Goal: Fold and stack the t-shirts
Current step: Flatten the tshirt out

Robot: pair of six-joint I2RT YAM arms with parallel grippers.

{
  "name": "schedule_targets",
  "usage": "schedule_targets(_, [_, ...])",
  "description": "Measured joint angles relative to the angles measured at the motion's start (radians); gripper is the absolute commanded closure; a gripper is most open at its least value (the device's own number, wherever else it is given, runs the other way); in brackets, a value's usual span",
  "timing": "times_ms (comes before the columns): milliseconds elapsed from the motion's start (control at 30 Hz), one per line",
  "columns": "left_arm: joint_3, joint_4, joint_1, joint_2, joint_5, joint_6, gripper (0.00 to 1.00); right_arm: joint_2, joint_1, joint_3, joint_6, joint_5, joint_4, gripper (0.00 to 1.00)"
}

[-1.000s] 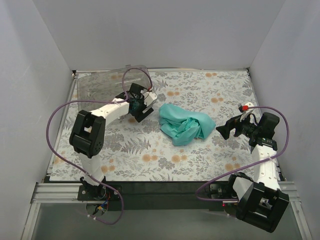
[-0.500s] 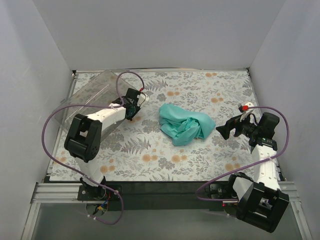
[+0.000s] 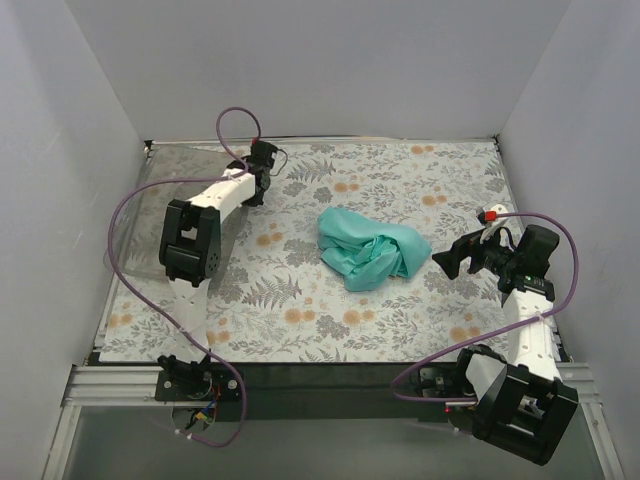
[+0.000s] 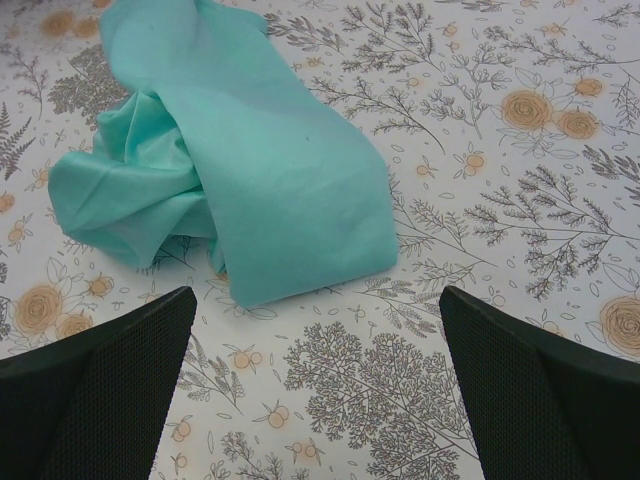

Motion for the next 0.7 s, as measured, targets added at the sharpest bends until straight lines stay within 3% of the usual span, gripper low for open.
schedule_targets(467, [0.384,-0.103,0.137,0.218,0.037,-0.093,1.0,0.001,0.0,0.0,0.0,-0.011,0.0,0.02])
schedule_targets(700, [0.452,-0.074,0.152,0.265,0.063,-0.042,1.0,0.011,0.0,0.0,0.0,-0.011,-0.001,0.02])
